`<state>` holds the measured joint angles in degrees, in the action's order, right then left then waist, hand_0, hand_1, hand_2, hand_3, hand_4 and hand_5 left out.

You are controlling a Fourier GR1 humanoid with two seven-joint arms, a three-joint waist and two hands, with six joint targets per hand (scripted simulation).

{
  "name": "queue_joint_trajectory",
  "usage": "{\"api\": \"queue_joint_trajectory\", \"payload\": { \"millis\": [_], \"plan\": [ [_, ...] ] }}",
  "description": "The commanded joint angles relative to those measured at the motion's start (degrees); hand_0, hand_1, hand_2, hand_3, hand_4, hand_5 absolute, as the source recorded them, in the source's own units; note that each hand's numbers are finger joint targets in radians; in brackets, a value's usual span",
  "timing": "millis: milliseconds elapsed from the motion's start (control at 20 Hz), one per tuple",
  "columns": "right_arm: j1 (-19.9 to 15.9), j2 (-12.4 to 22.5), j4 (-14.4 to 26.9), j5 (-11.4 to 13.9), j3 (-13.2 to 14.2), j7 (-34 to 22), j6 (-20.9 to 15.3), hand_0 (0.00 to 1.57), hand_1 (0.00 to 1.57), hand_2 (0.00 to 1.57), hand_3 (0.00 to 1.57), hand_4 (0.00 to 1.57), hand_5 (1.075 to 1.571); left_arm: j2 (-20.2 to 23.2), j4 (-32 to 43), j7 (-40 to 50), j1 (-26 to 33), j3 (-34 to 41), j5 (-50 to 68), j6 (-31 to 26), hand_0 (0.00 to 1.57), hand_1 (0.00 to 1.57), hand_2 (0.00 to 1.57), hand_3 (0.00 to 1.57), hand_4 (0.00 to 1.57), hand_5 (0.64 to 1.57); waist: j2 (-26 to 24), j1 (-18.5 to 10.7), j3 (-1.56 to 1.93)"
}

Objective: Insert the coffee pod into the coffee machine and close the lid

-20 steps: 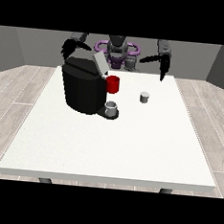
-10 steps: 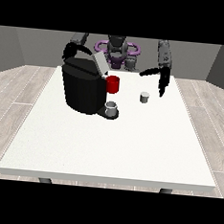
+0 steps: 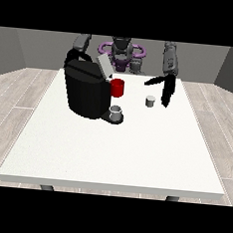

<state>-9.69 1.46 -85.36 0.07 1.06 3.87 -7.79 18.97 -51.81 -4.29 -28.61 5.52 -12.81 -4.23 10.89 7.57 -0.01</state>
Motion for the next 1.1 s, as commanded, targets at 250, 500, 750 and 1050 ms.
{"api": "queue_joint_trajectory", "payload": {
  "millis": [250,500,750,1050],
  "plan": [
    [-4.19,1.76,3.38,0.94,1.73,-6.01,-1.18,0.00,0.00,0.00,0.00,0.41,1.571,-1.40,7.27,2.21,-2.97,-1.88,-5.19,1.42,0.70,0.70,0.78,0.43,0.00,1.571,-1.97,-0.83,0.01],
    [-2.57,0.23,2.48,1.23,0.29,-3.31,-1.29,0.00,0.00,0.00,0.00,0.39,1.571,-0.24,10.77,-1.01,-2.53,-4.13,-10.31,4.08,0.63,0.63,0.76,0.49,0.00,1.571,-0.58,1.21,0.00],
    [-2.92,0.22,2.48,1.92,-0.48,-3.23,-1.09,0.00,0.00,0.00,0.00,0.45,1.571,1.77,14.76,-5.48,-4.05,-4.15,-13.56,5.64,0.55,0.55,0.70,0.45,0.00,1.571,0.77,1.16,-0.01],
    [-2.41,-1.38,3.16,1.74,-0.96,0.32,-1.51,0.00,0.00,0.00,0.00,0.49,1.571,2.00,16.45,-8.10,-7.33,-2.33,-15.87,12.92,0.72,0.72,0.86,0.65,0.23,1.571,2.87,2.49,-0.01]
  ]
}}
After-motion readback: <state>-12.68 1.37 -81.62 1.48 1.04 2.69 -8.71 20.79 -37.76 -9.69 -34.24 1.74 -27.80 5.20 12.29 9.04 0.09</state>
